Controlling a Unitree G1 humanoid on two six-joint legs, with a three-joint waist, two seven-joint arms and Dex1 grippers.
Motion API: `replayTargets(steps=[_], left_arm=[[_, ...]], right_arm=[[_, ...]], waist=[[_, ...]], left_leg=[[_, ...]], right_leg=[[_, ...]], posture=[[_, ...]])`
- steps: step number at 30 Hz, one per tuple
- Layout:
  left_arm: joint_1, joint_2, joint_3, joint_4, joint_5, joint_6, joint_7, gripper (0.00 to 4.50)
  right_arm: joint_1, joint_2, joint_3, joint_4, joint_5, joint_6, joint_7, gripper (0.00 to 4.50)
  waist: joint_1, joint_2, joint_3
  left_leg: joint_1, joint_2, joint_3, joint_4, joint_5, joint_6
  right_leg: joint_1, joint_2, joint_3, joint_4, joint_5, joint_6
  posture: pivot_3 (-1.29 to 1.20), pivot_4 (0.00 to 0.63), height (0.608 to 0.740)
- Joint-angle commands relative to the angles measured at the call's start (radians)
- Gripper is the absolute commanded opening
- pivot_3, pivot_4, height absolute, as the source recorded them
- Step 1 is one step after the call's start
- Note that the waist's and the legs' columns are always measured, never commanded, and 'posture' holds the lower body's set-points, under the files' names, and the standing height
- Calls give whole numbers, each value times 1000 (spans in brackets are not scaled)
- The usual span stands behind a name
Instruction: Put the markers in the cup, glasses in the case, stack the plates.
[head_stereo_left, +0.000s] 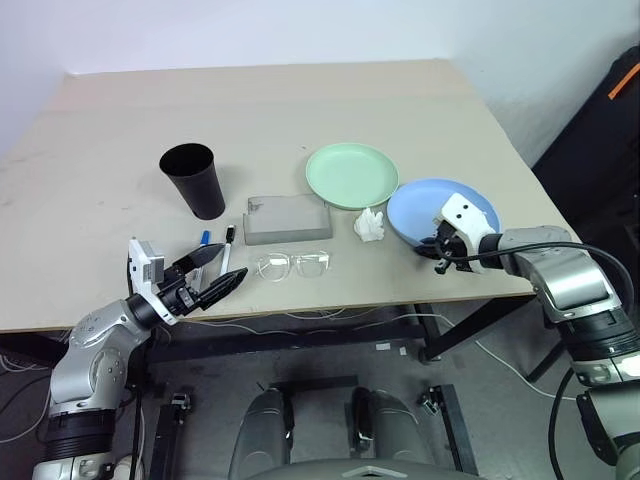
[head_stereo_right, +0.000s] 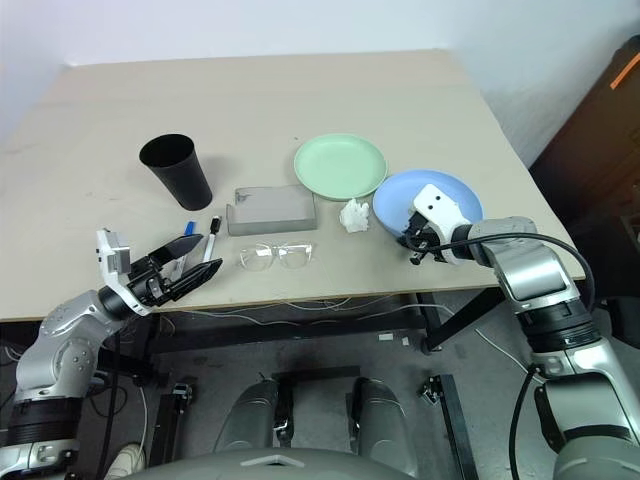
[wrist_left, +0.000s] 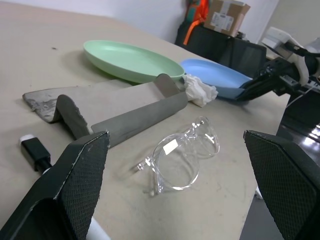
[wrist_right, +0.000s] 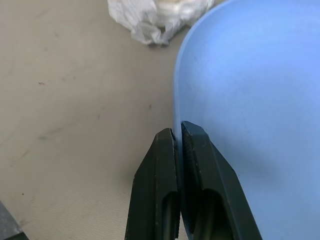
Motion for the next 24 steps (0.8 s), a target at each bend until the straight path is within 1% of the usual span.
replayTargets(steps=[1,2,3,4,5,6,7,8,9,10,11,13,14,15,16,19,22,24], left_arm=[[-5,3,27,-28,-12,-22,2,4500],[-5,3,24,-28,-11,-22,1,4500],[-6,1,22,-28,-10,-22,0,4500],[-7,0,22,-27,-9,-23,0,4500],[-8,-2,22,-26,-10,-24,0,4500],[-10,-3,23,-25,-10,-24,0,4500],[-11,-4,24,-24,-11,-25,1,4500],[-12,-5,24,-23,-10,-26,0,4500],[-13,-6,25,-22,-9,-28,0,4500],[-13,-8,26,-23,-10,-28,2,4500],[-13,-8,27,-24,-11,-28,3,4500],[-12,-7,29,-28,-14,-28,5,4500],[-10,-6,31,-31,-16,-26,5,4500],[-7,-3,35,-34,-18,-25,7,4500],[-4,2,41,-37,-18,-24,10,4500],[6,14,77,-47,-36,-18,26,4500],[26,28,110,-64,-49,-7,32,4500],[41,40,117,-67,-45,-10,28,4500]], right_arm=[[-39,-33,-21,76,-35,23,-12,20],[-48,-43,-18,89,-44,12,-9,20],[-59,-56,-14,101,-54,-10,0,20],[-74,-64,-14,116,-62,-23,-1,20],[-96,-69,-19,138,-69,-32,-7,20],[-113,-75,-23,157,-79,-54,-15,20],[-125,-78,-25,174,-88,-73,-21,20],[-138,-83,-28,192,-96,-91,-23,20],[-151,-85,-33,204,-98,-104,-24,20],[-168,-84,-40,217,-98,-115,-25,20],[-182,-81,-44,225,-99,-128,-27,20],[-210,-65,-52,218,-94,-150,-25,20],[-228,-49,-57,212,-89,-161,-27,20],[-246,-29,-66,209,-82,-177,-37,20],[-265,-5,-77,212,-76,-188,-52,20],[-328,80,-102,211,-36,-166,-68,20],[-354,156,-96,169,-6,-192,-53,20],[-375,209,-82,177,-6,-227,-55,20]], waist=[[8,-4,-6],[12,-21,-6],[19,-19,-5],[23,-18,-3],[22,-16,-3],[18,-12,-1],[16,-8,1],[15,-8,1],[12,-8,2],[9,-8,2],[8,-8,2],[7,-8,1],[5,-8,1],[3,-9,2],[-2,-9,2],[-11,-9,2],[-10,-9,2],[-10,-8,2]], left_leg=[[-15,16,1,-3,0,0],[-9,16,22,-11,1,2],[8,6,45,-16,3,4],[13,-8,44,-15,3,3],[20,-18,34,-16,3,2],[21,-24,22,-15,4,1],[21,-25,9,-15,5,-2],[21,-25,0,-10,6,-3],[21,-25,-2,-9,6,-3],[21,-25,-3,-10,6,-3],[20,-24,-1,-11,7,-3],[16,-25,5,-8,7,-1],[10,-25,8,-8,8,2],[5,-25,11,-7,8,3],[3,-25,14,-7,8,3],[4,-24,16,-10,8,3],[5,-18,15,-11,9,2],[6,-17,15,-11,9,1]], right_leg=[[3,10,1,-6,11,-7],[0,-5,1,63,-29,-17],[7,-18,12,99,-100,-3],[6,-22,14,107,-104,-3],[4,-26,14,105,-105,-4],[6,-28,12,104,-104,-5],[10,-27,6,103,-104,-5],[14,-25,2,102,-104,-5],[17,-24,-2,100,-104,-5],[19,-24,-4,93,-103,-4],[20,-24,-5,88,-100,0],[18,-24,-1,87,-97,3],[15,-24,1,87,-93,5],[10,-24,3,87,-91,9],[7,-23,4,88,-90,10],[5,-21,4,89,-90,10],[5,-16,4,89,-90,9],[5,-15,4,90,-89,8]], posture=[[0,150,738],[0,150,738],[0,150,738],[0,150,738],[0,150,738],[0,150,738],[0,150,738],[0,150,738],[0,150,738],[0,150,738],[0,150,738],[0,150,738],[0,150,738],[0,150,738],[0,150,738],[0,150,738],[0,150,738],[0,150,738]])
